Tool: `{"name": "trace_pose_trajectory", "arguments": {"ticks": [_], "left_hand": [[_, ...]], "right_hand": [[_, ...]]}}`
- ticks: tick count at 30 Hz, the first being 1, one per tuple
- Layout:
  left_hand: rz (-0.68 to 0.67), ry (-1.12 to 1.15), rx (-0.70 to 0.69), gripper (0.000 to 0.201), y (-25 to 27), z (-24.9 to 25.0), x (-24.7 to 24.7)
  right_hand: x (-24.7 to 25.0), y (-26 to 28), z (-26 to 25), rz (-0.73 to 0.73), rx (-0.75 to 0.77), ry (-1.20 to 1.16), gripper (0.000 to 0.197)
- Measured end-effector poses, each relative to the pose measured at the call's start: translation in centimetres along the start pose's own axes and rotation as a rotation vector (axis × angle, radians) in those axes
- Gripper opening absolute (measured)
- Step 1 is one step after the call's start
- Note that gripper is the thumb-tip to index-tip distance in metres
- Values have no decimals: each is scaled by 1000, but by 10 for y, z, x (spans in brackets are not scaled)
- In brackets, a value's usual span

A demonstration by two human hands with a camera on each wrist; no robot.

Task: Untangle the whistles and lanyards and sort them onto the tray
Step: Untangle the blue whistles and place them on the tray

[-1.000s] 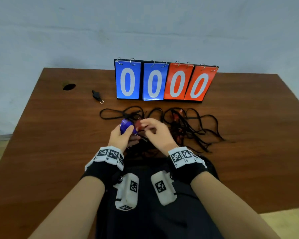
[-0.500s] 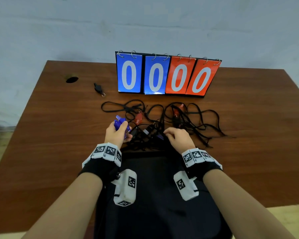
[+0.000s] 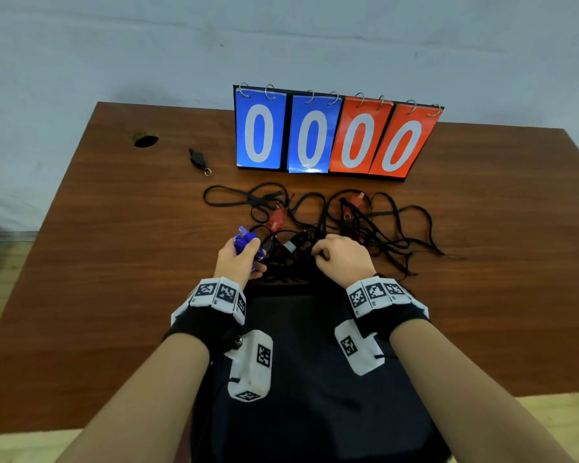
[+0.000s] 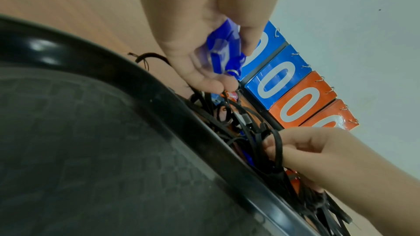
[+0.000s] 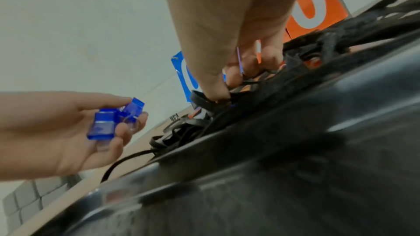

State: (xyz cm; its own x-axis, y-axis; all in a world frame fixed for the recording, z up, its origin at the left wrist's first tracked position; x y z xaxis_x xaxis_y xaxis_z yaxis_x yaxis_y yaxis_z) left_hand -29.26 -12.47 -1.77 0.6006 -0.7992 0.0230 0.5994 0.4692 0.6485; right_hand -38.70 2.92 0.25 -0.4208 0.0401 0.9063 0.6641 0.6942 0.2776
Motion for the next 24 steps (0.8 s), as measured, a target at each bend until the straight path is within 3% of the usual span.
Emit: {"name": "trace_pose_trajectory", "arguments": {"ticks": [6,11,17,24], "left_hand": [[0,-45,-28,10,3,-7,-1],[-36,-60,-17,5,6,-10,-6],[-93,-48,-22,16,15,-6,-19],[-96,-120,-95,6,23,-4,-26]], "right_hand": [[-6,-4,0,-116,-36,89,42],[2,0,5,28,-88,-79,30],[14,8,12,-4,-131,-190,25],[38,16,12,128,-25,18,36]]}}
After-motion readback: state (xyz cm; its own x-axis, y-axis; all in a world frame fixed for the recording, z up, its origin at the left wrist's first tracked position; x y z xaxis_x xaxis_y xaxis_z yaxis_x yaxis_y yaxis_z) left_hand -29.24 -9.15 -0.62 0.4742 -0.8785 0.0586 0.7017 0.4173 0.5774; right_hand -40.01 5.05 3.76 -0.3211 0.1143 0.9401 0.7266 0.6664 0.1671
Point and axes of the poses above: each hand's wrist, its own y-axis away from the middle knuckle, its own x-axis out of the back of the hand, z = x × y, the point moved 4 cm from there along -y, towards the middle knuckle, and after that the axes turned 9 degrees about x, right-handed, at the moved point
